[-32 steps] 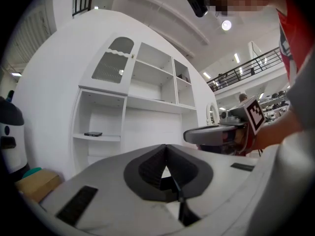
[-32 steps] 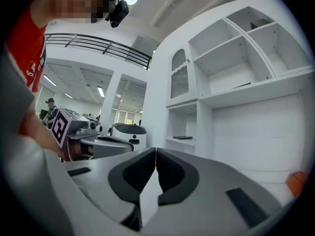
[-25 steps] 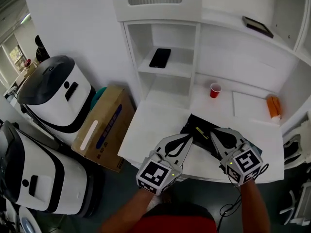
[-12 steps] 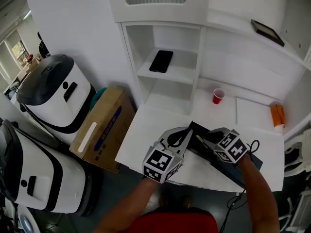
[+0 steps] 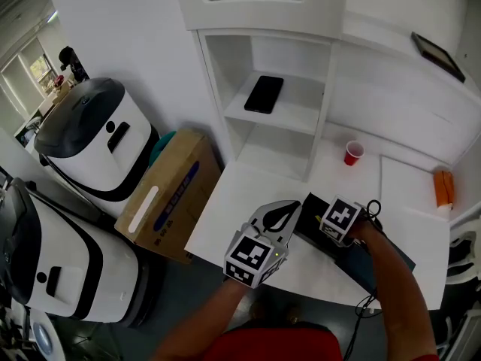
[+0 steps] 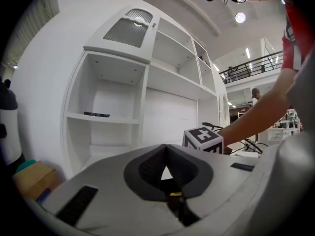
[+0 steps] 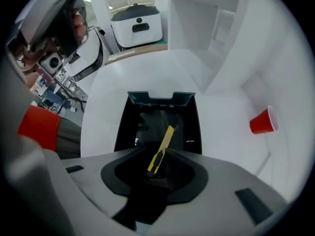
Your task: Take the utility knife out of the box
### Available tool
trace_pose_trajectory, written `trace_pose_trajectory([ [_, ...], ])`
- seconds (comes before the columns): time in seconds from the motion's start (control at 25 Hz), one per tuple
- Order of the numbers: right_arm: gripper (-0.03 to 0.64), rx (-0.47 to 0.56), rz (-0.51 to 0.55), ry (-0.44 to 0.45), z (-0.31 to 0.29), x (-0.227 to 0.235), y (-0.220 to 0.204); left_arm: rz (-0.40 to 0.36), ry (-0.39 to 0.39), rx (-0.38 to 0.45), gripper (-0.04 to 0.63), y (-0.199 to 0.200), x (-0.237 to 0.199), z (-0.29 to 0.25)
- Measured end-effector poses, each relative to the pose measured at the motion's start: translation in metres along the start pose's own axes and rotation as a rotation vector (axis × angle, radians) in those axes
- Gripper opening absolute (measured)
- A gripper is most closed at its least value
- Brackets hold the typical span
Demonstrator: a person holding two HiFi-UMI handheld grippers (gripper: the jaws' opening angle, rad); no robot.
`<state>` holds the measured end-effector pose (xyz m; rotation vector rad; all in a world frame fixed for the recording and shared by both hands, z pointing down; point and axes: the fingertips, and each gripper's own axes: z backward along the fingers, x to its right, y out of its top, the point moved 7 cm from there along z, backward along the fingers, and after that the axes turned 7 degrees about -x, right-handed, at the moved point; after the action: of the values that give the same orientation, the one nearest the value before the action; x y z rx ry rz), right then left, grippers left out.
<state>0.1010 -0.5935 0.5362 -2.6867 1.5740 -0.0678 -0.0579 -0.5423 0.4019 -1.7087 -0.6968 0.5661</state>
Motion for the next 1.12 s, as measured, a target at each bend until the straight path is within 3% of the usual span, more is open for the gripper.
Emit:
trace_pose_trajectory([
  [0.24,0.141,-0.082,-0.037,0.033,-0.024,0.004,0.002,0.009,-0.001,0.013,0.023,-0.004,-0.004,-0.001],
  [0.48,0.135,-0.056,-0.083,0.072,-0.030,0.008,0.000,0.015,-0.019,-0.010,0.023,-0.010,-0.004,-0.008],
  [0.64,0.086,-0.033,-0.096,0.072,-0.029,0.007,0.000,0.013,-0.030,-0.029,0.023,-0.013,-0.004,-0.013],
  [0.8,0.083,0.000,-0.102,0.043,-0.026,0.005,-0.004,0.010,-0.038,-0.036,0.023,-0.014,-0.003,-0.016],
  [0.96,0.081,0.144,-0.151,0.009,0.000,0.007,-0.008,0.010,-0.052,-0.035,0.023,-0.012,0.001,-0.019],
  [1.12,0.081,0.460,-0.222,-0.036,0.060,0.002,-0.017,0.008,-0.056,-0.023,0.023,-0.004,0.006,-0.018],
])
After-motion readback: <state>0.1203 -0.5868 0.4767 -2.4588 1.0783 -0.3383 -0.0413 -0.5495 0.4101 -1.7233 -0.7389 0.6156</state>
